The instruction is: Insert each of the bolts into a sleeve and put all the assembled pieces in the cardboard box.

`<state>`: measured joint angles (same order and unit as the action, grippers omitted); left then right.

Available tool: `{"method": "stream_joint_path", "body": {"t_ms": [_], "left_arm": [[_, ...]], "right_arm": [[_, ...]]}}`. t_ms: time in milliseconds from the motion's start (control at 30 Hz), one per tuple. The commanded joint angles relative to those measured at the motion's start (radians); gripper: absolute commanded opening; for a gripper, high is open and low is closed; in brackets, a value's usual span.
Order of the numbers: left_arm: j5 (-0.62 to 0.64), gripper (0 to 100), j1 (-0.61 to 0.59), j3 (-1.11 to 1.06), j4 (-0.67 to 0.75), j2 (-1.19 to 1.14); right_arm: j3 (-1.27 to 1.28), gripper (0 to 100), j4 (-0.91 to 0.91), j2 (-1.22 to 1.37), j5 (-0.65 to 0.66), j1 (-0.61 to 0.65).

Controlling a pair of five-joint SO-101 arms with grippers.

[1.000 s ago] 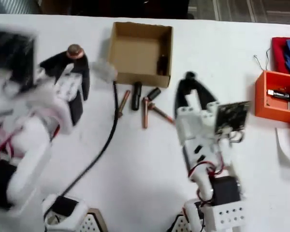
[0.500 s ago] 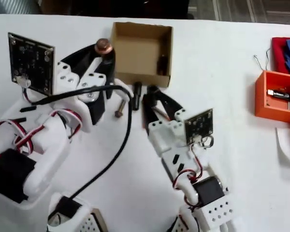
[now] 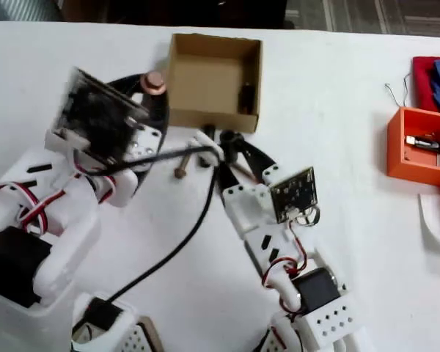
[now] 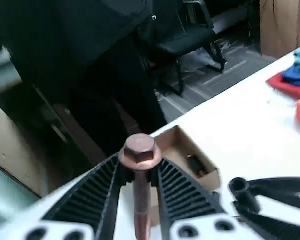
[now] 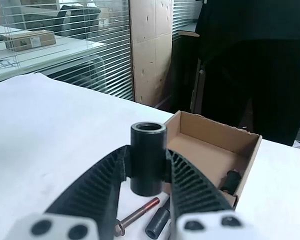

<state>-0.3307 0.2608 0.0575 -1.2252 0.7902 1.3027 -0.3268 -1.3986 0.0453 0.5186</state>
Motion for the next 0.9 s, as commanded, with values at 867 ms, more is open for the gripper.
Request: {"method": "stream_joint_path", "body": {"t_ms": [867], "left_arm": [[0.784, 3, 0.137, -0.478, 0.583, 0.012]], "right_arm": [[-0.008, 2.2, 0.022, -0.022, 0.018, -0.001]]}}
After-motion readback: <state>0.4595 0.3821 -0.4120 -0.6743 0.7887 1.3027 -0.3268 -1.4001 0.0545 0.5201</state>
